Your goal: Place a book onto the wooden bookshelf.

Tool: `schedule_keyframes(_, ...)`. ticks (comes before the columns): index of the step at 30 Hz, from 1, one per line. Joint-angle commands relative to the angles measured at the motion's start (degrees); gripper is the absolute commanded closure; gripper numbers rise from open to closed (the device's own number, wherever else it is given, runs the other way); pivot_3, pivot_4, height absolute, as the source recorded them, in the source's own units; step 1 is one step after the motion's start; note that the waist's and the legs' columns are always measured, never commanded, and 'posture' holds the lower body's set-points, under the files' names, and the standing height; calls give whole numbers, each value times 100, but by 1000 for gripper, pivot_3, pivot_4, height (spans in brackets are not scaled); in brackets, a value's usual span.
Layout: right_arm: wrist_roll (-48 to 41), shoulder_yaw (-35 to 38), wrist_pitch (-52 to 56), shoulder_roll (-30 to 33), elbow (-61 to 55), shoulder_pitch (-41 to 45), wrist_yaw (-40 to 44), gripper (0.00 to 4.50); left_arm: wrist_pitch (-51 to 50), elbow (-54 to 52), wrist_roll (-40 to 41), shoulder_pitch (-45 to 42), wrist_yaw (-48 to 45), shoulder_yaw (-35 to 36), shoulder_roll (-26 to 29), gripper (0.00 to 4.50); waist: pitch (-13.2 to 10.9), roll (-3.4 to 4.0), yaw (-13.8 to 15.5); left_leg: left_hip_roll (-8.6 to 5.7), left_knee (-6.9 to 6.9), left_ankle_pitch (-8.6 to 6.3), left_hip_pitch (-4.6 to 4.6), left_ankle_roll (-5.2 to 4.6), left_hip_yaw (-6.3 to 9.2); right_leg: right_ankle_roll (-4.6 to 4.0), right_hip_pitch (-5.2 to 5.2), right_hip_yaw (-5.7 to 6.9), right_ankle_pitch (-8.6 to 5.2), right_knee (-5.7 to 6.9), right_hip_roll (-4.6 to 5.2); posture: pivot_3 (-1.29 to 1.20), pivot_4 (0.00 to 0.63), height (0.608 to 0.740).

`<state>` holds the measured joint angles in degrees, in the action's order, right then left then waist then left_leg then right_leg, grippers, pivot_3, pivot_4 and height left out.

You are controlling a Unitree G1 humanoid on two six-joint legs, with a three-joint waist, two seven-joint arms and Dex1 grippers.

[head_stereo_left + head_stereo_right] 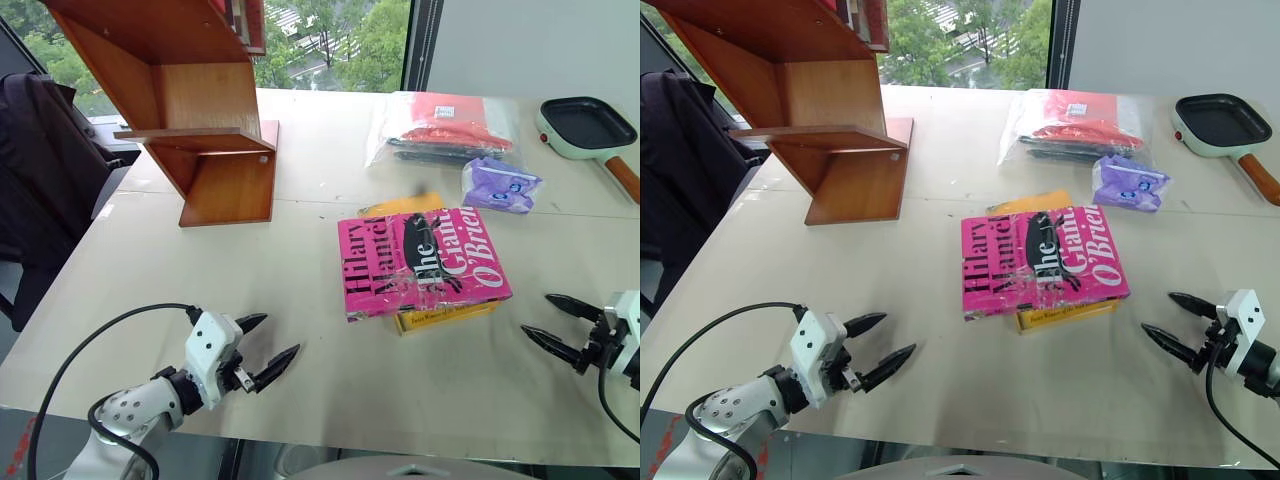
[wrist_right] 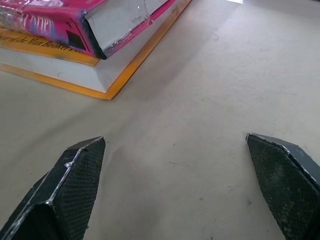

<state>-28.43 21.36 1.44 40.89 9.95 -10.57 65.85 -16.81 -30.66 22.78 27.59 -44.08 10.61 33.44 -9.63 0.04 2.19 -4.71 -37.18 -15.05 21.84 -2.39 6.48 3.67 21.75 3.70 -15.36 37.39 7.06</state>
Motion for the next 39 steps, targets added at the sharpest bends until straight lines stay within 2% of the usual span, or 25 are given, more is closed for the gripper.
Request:
schedule_keyframes(1,-73,132,149,8,-228,112,-224,51,40,-148,196,-27,-121,123,80,0,0,0,-1,0,0,0,0,0,0,0,0,0,0,0,0,0,150,740)
schedule_keyframes(6,-239,193,447,36,-479,391,-464,51,-30,-181,455,-195,-335,347,300,0,-2,3,-1,0,0,0,-1,0,0,-1,1,0,0,1,0,0,150,740)
schedule_keyframes(12,-459,175,955,216,-945,906,-588,51,-114,-108,925,-521,-879,824,836,0,-4,4,-6,0,-1,1,1,0,0,-1,2,1,1,0,-7,0,150,740)
schedule_keyframes(16,-612,163,1257,448,-1278,1036,-434,1177,-200,-168,1287,-521,-1303,1205,1140,0,-6,5,-6,0,1,0,4,0,1,-2,3,2,1,-5,-7,0,150,740)
schedule_keyframes(17,-682,163,1356,495,-1400,1065,-414,1948,-204,-196,1362,-501,-1390,1301,1192,0,-6,5,-5,0,1,0,6,0,1,-2,3,2,1,-10,-6,0,150,740)
schedule_keyframes(18,-736,160,1432,527,-1503,1091,-407,2086,-215,-222,1442,-489,-1452,1379,1223,0,-6,5,-6,0,1,0,8,0,2,-2,3,3,1,-13,-6,0,150,740)
schedule_keyframes(19,-786,144,1511,558,-1625,1111,-396,2486,-232,-248,1523,-485,-1499,1452,1242,0,-7,5,-7,0,1,0,11,0,2,-2,3,3,1,-17,-6,0,150,740)
schedule_keyframes(23,-1200,-87,2145,649,-2412,1301,-433,4482,-341,-342,1765,-499,-1633,1680,1353,0,-10,10,-17,1,1,-2,14,-4,2,-2,2,3,1,-29,0,0,150,740)
schedule_keyframes(28,-1108,-423,2345,888,-2756,1388,-150,4482,-426,-459,1914,-540,-1646,1738,1362,0,-15,2,7,2,1,-3,16,-6,2,-2,2,4,1,-32,2,0,150,740)
schedule_keyframes(33,-989,-1055,2333,1189,-3339,1385,334,4482,-432,-515,1922,-530,-1617,1721,1330,0,-18,-1,-4,0,0,-6,22,-11,2,-1,2,7,2,-46,-3,0,150,740)
schedule_keyframes(39,-1041,-1986,2642,1190,-4189,1565,470,4482,-449,-779,2028,-291,-1611,1862,1264,0,-22,-7,-14,3,0,-7,23,-11,3,0,3,7,2,-50,2,0,150,740)
